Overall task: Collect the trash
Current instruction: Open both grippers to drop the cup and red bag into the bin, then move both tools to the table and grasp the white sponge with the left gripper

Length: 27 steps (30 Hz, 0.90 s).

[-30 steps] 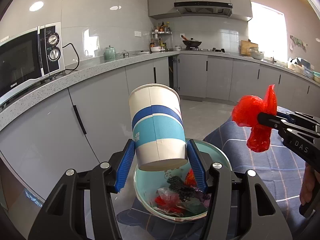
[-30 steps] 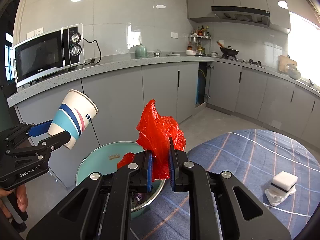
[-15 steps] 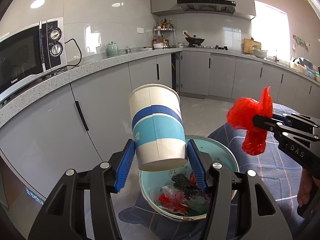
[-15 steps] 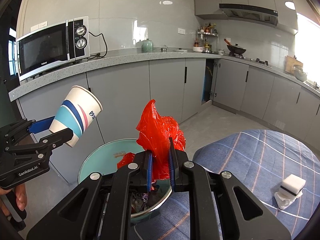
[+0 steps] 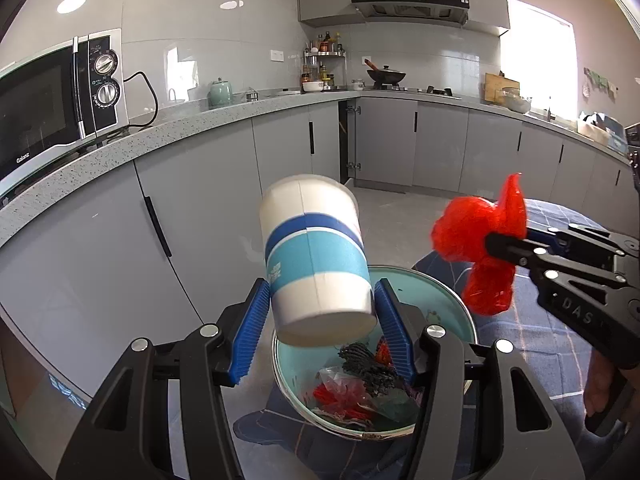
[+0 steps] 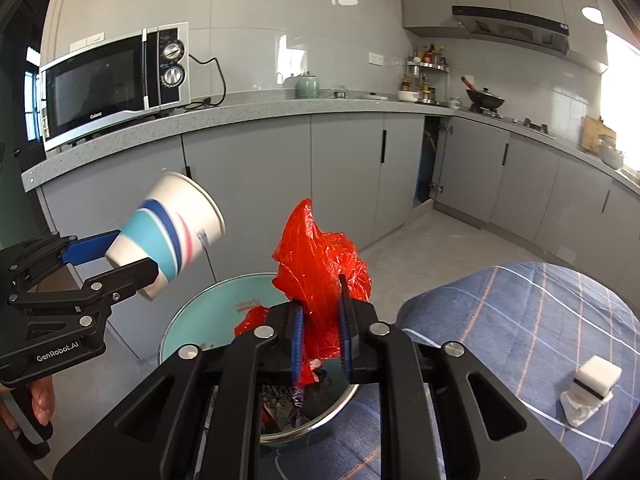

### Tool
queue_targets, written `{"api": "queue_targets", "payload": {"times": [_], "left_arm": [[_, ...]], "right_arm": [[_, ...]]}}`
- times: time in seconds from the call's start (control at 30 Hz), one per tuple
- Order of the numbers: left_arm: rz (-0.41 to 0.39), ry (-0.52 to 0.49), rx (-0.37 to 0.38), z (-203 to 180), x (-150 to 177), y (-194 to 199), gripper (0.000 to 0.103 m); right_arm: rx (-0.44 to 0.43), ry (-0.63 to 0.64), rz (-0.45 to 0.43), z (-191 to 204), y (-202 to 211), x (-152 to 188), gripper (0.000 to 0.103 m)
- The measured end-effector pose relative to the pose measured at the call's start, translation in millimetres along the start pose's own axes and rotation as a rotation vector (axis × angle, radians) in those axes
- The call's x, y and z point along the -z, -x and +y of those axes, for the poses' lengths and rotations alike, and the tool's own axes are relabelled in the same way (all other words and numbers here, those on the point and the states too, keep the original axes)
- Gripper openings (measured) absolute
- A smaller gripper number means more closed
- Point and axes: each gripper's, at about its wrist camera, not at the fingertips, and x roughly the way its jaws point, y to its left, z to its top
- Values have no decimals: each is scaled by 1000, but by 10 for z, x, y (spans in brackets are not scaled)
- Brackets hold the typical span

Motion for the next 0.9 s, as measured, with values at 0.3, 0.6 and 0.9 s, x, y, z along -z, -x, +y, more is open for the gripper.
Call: {"api": "queue_targets", "payload": {"times": [0.3, 0.6, 0.9], "left_arm": [[12, -9, -21, -7, 50, -46, 76], [8, -17, -28, -55, 60, -16, 81], [5, -95, 26, -535, 37, 3, 83]], "right_arm": [[-1, -43, -10, -84, -24, 72, 48], [38, -72, -7, -248, 148, 180, 54], [144, -139, 1, -782, 541, 405, 58]]}}
